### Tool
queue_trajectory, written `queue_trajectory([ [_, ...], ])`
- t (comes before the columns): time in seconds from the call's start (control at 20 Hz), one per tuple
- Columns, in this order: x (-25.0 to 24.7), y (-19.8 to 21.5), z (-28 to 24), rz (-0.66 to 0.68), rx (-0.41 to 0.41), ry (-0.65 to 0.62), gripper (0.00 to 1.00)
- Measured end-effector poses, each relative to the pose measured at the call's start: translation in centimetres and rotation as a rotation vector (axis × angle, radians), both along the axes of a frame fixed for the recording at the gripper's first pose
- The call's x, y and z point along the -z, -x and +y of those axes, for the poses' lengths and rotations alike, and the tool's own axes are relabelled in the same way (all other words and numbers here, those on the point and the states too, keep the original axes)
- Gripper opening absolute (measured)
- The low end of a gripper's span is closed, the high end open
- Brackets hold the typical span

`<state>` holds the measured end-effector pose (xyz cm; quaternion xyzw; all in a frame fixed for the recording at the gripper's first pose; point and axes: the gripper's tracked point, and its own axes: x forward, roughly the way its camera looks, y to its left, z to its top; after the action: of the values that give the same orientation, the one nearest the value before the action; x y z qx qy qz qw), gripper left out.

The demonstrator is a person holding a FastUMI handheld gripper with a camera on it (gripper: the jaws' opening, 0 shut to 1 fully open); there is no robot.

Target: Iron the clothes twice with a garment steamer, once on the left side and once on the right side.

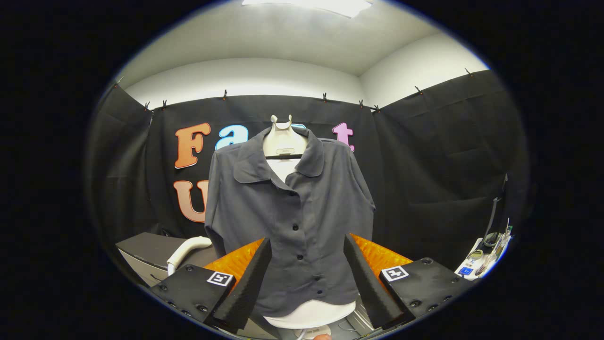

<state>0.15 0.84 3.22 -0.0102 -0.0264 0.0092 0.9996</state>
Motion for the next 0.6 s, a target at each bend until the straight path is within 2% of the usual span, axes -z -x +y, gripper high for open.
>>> queue_trajectory([
  [0.2,-0.6,-0.1,0.4,-0.007,0.004,0.042,0.98],
  [0.6,0.6,-0.2,2.7,0.037,-0.059,-0.011,0.98],
])
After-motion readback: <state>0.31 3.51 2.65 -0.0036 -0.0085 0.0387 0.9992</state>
